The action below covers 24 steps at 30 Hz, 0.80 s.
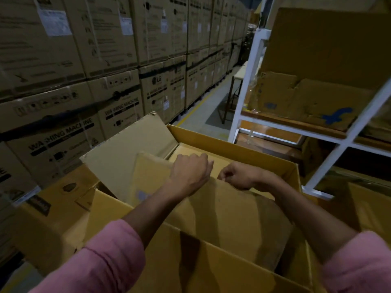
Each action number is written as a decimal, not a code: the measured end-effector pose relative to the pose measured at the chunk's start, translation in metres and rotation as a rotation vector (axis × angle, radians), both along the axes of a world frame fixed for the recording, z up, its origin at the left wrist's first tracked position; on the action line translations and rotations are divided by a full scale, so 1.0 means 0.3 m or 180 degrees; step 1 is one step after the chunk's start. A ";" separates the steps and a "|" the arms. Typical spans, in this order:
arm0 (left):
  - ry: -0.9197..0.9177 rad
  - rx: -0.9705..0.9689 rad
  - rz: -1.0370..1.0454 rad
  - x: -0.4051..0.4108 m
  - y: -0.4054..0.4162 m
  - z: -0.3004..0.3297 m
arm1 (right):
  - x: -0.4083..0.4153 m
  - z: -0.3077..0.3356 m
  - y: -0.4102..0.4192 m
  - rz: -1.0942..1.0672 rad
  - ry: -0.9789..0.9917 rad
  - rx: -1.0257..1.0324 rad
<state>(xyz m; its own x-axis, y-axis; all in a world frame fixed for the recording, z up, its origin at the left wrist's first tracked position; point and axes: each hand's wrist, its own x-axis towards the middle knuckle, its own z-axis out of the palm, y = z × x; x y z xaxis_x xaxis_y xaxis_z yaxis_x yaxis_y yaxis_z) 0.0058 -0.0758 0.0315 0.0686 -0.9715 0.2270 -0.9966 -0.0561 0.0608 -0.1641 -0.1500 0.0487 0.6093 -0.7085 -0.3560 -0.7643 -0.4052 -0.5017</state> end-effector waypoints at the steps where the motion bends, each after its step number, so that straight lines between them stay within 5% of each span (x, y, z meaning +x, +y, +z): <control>1: 0.0138 0.0221 0.0052 -0.009 0.009 0.044 | -0.022 0.049 0.037 0.0079 -0.0041 0.0468; 4: 0.0396 0.1353 -0.0116 -0.024 0.073 0.133 | -0.072 0.120 0.133 0.0381 0.0062 0.1164; 8: 0.0696 0.2504 -0.0478 -0.052 0.171 0.159 | -0.080 0.071 0.231 0.0652 0.0285 0.1284; 20: 0.0772 0.2667 -0.0553 -0.039 0.322 0.043 | -0.014 -0.051 0.348 0.0864 0.0303 0.0852; 24: 0.0880 0.2561 -0.0484 -0.037 0.346 0.021 | 0.001 -0.123 0.332 0.1068 0.0509 0.0158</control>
<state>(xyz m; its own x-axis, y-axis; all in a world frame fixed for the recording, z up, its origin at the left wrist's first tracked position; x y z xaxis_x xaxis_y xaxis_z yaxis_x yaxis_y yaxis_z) -0.0054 0.0281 0.0380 -0.1240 -0.8328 -0.5395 -0.9521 -0.0533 0.3012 -0.1639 -0.0502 0.0119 0.7386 -0.4583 -0.4945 -0.6634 -0.6246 -0.4120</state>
